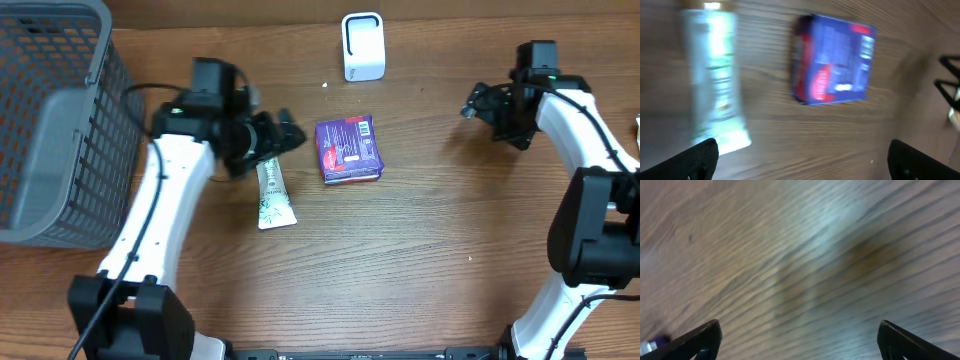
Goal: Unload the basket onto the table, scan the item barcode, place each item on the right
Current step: 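Reach the left gripper to the purple pack and grasp it, then lift the purple pack with the left gripper toward the scanner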
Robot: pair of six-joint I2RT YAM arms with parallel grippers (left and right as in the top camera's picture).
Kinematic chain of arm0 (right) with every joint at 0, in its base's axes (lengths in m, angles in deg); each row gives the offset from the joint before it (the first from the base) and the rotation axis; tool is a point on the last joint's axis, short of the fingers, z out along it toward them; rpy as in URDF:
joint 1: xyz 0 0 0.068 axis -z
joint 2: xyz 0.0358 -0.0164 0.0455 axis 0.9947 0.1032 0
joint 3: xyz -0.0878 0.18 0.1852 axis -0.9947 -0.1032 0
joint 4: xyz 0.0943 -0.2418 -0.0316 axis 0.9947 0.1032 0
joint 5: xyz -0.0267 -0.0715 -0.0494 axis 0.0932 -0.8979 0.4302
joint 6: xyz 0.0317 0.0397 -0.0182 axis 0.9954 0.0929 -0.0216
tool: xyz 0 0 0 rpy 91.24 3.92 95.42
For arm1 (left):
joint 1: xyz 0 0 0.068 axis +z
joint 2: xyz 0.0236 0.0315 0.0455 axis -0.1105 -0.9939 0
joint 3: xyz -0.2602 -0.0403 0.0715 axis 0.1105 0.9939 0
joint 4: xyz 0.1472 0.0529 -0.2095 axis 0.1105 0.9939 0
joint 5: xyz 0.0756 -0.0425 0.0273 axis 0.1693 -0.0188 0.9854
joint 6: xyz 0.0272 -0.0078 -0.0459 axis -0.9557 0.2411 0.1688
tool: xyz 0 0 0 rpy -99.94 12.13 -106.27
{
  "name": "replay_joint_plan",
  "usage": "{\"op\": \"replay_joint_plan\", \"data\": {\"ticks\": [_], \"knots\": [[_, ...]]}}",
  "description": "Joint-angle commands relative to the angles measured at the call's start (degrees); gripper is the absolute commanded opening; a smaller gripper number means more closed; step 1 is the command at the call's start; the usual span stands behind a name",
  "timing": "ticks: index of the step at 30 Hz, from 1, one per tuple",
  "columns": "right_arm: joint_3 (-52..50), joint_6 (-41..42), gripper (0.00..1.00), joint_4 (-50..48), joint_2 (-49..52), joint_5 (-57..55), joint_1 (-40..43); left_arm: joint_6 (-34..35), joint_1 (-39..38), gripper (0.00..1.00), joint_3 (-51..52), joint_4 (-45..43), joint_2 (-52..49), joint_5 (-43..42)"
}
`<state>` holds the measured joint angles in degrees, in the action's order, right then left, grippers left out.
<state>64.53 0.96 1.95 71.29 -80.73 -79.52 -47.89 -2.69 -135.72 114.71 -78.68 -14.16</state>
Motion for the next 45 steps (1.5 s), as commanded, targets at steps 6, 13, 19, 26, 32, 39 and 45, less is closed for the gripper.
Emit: {"op": "replay_joint_plan", "data": {"ticks": [6,13,19,26,32,39,45], "knots": [[1.7,0.2,1.00,-1.9,-2.3,0.7,-0.3,0.7,-10.3,1.00,-0.8,-5.8,-3.7,4.7],[1.7,0.2,1.00,-1.9,-2.3,0.7,-0.3,3.6,-12.2,1.00,-0.8,-9.8,-6.8,5.7],[1.7,0.2,1.00,-1.9,-2.3,0.7,-0.3,3.7,-12.3,1.00,-0.8,-12.2,-13.5,4.6],[1.7,0.2,1.00,-1.9,-2.3,0.7,-0.3,3.6,-12.3,1.00,-0.8,-16.0,-19.6,1.3],[1.7,0.2,1.00,-1.9,-2.3,0.7,-0.3,2.8,-12.0,0.72,-0.8,-15.9,-22.0,2.0],[1.7,0.2,1.00,-1.9,-2.3,0.7,-0.3,1.2,-12.0,0.50,-0.8,-15.9,-22.2,4.5],[1.7,0.2,1.00,-1.9,-2.3,0.7,-0.3,0.4,-12.0,0.30,-0.8,-15.8,-22.2,5.9]]}}
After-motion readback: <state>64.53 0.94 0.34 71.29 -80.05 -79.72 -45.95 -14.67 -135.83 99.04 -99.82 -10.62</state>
